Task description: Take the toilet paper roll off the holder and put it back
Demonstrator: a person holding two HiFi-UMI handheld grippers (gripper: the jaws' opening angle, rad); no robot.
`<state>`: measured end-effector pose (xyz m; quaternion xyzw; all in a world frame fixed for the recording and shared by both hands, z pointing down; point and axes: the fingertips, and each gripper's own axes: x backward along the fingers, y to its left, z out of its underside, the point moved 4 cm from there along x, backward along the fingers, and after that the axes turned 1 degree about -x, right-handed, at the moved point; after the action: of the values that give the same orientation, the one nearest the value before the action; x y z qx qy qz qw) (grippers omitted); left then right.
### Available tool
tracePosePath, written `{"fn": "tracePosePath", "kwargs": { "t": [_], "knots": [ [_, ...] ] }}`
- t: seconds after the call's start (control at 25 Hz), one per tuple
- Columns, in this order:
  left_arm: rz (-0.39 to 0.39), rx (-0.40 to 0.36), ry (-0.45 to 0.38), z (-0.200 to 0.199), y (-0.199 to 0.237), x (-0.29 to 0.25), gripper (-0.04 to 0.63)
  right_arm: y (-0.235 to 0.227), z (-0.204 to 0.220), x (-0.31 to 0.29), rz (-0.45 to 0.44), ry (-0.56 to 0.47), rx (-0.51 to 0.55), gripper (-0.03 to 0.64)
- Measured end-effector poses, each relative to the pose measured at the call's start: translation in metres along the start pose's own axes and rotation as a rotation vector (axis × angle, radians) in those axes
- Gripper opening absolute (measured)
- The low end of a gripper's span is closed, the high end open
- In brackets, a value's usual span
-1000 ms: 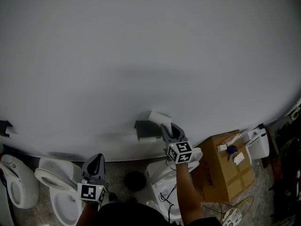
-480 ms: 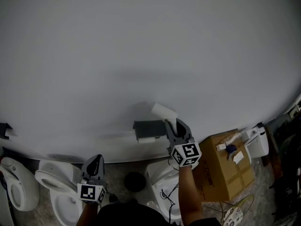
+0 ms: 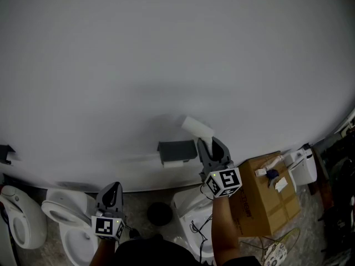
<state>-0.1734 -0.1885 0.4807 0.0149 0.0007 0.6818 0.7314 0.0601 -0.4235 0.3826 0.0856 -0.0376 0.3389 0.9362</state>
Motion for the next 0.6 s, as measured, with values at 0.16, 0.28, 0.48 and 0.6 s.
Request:
{"fn": "tracePosePath", "kwargs": {
  "t": [0.16, 0.28, 0.48, 0.6],
  "knots": [
    [-0.005, -0.001, 0.002, 0.0, 0.002, 0.002, 0.003, 0.002, 0.007, -0.002, -0.001, 0.011, -0.009, 0.109],
    [-0.007, -0.001, 0.003, -0.001, 0.003, 0.005, 0.003, 0.003, 0.018, -0.003, -0.001, 0.032, -0.021, 0.107],
    [-0.011, -0.002, 0.0, -0.004, 0.003, 0.006, 0.003, 0.001, 0.033, -0.004, 0.004, 0.064, -0.053, 0.106],
    [-0.017, 0.001, 0.0, -0.004, 0.004, 0.007, 0.003, 0.0, 0.043, -0.005, 0.006, 0.079, -0.065, 0.106]
  ]
}}
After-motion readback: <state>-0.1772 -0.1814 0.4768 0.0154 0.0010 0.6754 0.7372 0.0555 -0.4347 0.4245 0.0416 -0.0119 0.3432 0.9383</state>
